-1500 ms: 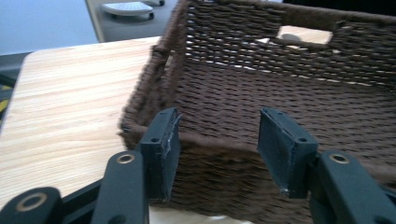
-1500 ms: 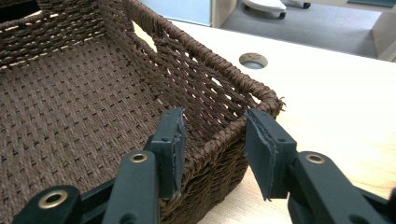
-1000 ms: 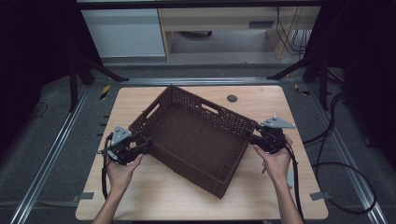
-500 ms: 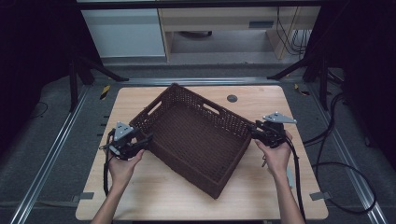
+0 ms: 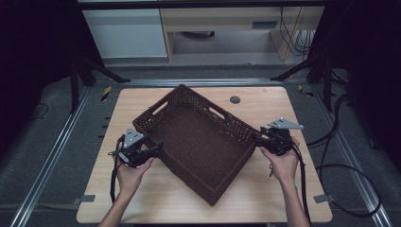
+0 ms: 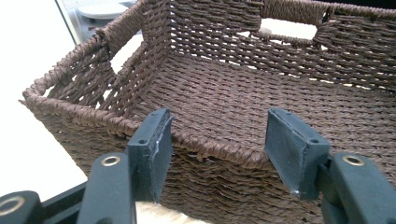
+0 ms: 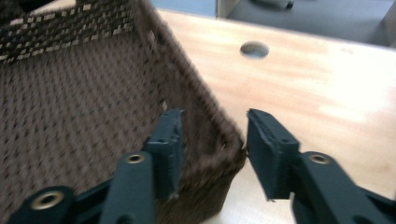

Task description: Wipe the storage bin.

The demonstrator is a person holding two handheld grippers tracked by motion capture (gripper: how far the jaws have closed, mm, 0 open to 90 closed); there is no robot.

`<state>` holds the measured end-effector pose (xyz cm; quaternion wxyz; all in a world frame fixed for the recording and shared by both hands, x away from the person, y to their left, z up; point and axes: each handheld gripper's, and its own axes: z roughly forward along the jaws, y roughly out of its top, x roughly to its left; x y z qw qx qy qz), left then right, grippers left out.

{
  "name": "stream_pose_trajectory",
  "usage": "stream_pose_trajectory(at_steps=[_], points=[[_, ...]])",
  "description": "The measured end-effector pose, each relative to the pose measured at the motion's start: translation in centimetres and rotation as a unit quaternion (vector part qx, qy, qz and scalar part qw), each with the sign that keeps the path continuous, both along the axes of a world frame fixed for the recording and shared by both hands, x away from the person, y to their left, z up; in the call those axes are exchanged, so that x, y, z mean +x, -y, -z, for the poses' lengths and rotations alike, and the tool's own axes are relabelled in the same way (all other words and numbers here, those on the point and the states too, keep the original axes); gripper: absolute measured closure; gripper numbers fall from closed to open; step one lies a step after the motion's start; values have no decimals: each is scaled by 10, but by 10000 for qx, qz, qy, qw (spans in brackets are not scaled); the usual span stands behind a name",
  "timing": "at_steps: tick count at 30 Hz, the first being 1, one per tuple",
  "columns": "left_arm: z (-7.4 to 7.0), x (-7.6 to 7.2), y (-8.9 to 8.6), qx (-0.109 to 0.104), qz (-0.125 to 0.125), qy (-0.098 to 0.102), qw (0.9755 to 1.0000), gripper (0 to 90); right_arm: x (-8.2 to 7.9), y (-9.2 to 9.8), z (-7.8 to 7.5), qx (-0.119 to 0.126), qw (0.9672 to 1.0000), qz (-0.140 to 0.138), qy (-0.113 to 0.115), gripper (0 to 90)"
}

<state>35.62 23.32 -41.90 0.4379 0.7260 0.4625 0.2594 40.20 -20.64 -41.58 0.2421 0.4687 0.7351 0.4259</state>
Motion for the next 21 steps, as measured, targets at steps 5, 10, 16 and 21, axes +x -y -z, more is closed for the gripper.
stream_pose_trajectory(at_steps=[5,10,16,21], points=[[1,7,-1,68,-84,42,9999,411,13,-3,-1,-101,9999,-132,32,643],[2,12,-5,-38,-65,20,10000,413,12,-6,2,-150,9995,-295,-6,782],[-2,3,-1,-205,63,43,9998,402,-1,-7,0,-197,9988,-445,-81,807],[-2,0,6,-126,62,68,9999,386,-18,-9,-3,-104,9971,-676,-324,811]])
